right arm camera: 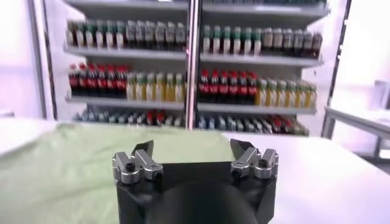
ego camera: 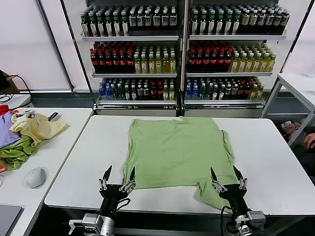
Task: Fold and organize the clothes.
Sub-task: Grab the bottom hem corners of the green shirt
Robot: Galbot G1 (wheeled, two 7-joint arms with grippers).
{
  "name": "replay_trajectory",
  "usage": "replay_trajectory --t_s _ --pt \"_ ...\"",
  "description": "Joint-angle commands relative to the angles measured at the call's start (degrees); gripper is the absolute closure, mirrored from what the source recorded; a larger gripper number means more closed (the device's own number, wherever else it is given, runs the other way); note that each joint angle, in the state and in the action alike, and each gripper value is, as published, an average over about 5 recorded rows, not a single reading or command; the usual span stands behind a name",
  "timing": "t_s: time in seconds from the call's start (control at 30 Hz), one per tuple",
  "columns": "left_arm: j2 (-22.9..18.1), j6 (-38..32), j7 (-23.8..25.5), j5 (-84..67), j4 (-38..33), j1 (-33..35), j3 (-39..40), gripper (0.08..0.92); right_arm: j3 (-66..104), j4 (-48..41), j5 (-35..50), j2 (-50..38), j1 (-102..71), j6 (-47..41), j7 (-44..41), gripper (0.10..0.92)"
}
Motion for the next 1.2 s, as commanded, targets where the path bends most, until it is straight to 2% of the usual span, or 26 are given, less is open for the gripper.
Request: replay_trajectory --t_s 0.03,0.3,0.7,0.8,1.2 --pt "1.0 14.49 -5.66 -1.78 5.51 -5.76 1.35 0.177 0.19 -0.39 -2.04 0.69 -1.96 -4.98 2.4 0.203" --pt "1.77 17.76 -7.64 -2.0 9.75 -9.12 3.01 0.177 -0.3 -0.31 -4.51 2.32 -3.61 -5.83 3.49 0.203" --pt "2.51 17.81 -8.11 -3.68 11.22 -9.47 4.67 0.19 -0.72 -1.66 -5.29 4.0 -5.86 -5.95 4.08 0.218" --pt "2.47 17.76 -8.01 -4.23 11.27 -9.46 5.03 0.255 -1.07 -1.85 -4.8 4.18 -6.24 -5.99 4.04 0.277" --pt "2.83 17.49 -7.43 -9.16 11.79 -9.68 5.03 0.588 -1.85 -2.66 0.45 3.83 -5.76 -6.31 3.33 0.611"
